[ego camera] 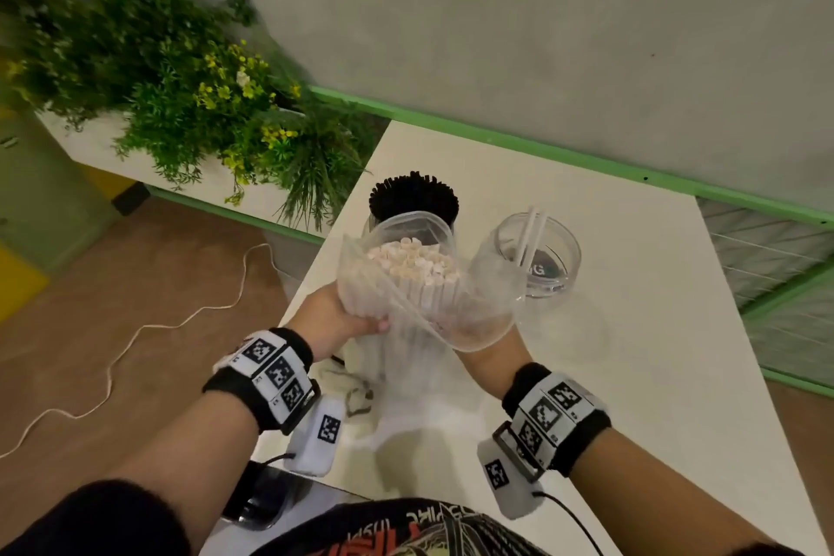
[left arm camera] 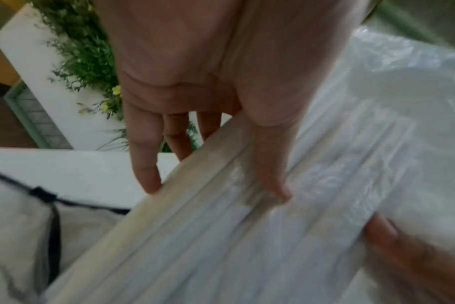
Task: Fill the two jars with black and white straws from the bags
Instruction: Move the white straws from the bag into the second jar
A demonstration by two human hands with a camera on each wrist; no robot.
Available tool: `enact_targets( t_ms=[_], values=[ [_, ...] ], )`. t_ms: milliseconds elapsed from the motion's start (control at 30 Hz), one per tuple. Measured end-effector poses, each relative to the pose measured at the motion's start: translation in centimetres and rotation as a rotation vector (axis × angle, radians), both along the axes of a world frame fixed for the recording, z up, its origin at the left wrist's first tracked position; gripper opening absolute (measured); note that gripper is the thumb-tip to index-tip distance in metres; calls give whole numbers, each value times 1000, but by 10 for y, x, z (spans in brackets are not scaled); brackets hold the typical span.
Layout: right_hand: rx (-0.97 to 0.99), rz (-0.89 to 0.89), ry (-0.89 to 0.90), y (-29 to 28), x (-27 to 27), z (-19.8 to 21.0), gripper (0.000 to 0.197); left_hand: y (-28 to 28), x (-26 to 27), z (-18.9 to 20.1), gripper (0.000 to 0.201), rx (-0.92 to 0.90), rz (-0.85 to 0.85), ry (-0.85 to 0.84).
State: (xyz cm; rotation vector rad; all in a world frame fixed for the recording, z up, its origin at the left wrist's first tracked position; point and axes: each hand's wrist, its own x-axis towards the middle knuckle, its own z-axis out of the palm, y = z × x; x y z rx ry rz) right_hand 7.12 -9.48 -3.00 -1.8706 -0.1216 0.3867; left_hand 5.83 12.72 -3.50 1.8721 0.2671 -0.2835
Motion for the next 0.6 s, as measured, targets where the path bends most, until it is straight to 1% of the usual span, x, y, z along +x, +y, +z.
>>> enact_targets(
  t_ms=[33,67,100,133,167,200,233,267,300,333,367,400,433,467,500,533,567,600],
  values=[
    [91,6,74,-1,2,-7,15,-1,2,-4,71,14,-18,13],
    [103,-4,48,-1,2,-10,14,-1,3,-7,68,30,-31,13],
    [164,-18,90,0,1,-9,14,0,4,-7,65,33,-38,13],
    [175,-36,52,1,1,-6,13,1,5,-6,65,22,-40,9],
    [242,-40,57,2,1,-3,12,3,5,-5,67,-3,-34,2],
    [279,-45,39,1,2,0,16,5,4,-3,66,-39,-30,-22],
    [318,-49,59,0,2,1,22,6,4,1,62,-77,-29,-54],
    [319,-73,57,0,3,4,27,8,4,3,54,-106,-34,-88],
    [311,-68,50,-1,4,3,27,8,5,5,44,-121,-42,-110],
    [266,-74,7,-1,4,5,24,9,6,6,37,-123,-46,-117],
    [229,-70,-27,-1,7,-2,19,8,5,7,36,-115,-50,-113],
    [148,-58,-70,-2,5,3,18,9,5,7,41,-94,-50,-110],
    [150,-28,-30,-2,3,0,27,10,5,7,49,-67,-41,-121],
    [33,-44,-43,-1,3,0,35,12,4,8,59,-43,-15,-161],
    [-25,-35,-91,-2,3,-3,38,15,4,11,71,-12,16,-235],
    [-66,-25,-131,-1,2,-1,37,18,3,16,82,42,37,-338],
    [-20,-23,-154,-2,3,-4,31,22,2,23,88,137,32,-456],
    [35,-24,-140,0,4,-3,21,25,2,31,88,263,-1,-576]
  ],
)
